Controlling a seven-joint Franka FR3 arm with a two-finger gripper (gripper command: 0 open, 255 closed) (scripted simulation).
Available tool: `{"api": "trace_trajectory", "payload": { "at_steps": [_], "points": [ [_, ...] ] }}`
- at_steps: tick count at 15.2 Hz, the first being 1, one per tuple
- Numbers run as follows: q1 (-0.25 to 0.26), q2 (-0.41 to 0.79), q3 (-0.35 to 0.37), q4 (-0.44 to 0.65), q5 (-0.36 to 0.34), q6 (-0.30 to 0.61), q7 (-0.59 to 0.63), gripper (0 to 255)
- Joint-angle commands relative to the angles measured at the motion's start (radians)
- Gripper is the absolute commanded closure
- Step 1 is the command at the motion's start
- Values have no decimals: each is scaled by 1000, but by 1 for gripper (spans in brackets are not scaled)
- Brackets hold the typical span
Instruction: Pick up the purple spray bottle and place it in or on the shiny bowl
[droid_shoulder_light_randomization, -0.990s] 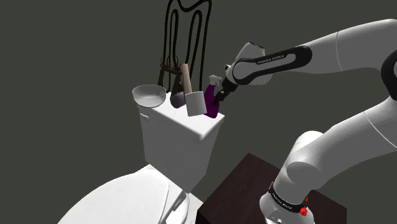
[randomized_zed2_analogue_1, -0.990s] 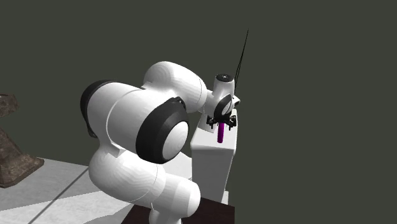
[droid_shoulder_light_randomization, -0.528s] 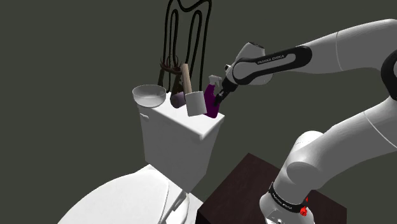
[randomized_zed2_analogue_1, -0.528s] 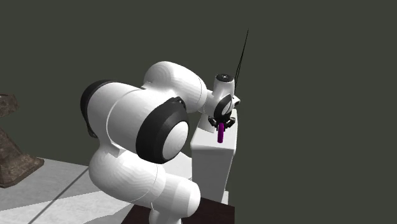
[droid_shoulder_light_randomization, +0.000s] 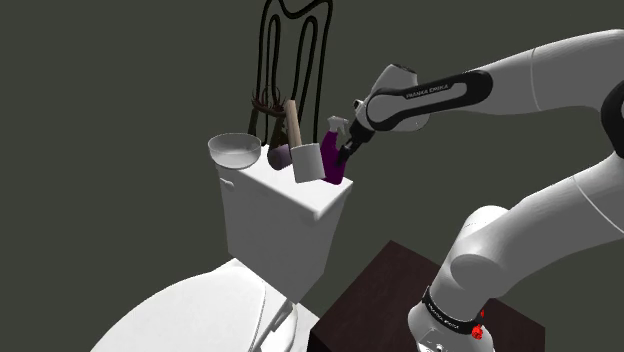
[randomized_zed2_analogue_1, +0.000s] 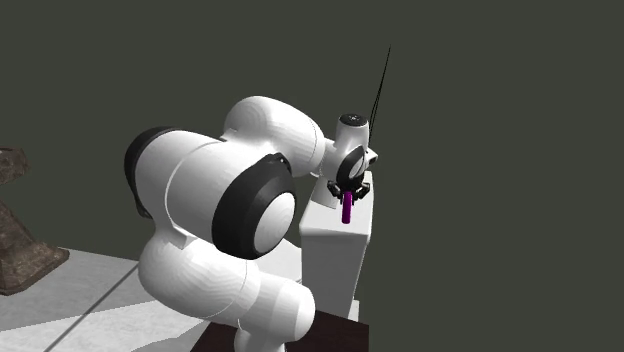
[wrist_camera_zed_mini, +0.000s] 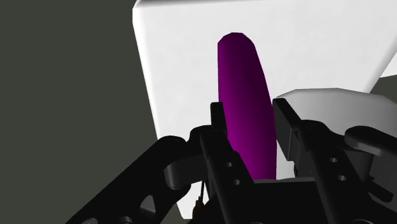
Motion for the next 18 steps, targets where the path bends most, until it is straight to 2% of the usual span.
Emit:
{"api": "trace_trajectory", "payload": {
  "at_steps": [1,18],
  "points": [
    [-1,-8,5,18,-2,-26,6,255],
    [-6,-53,34,213,-12,-265,41,255]
  ]
}}
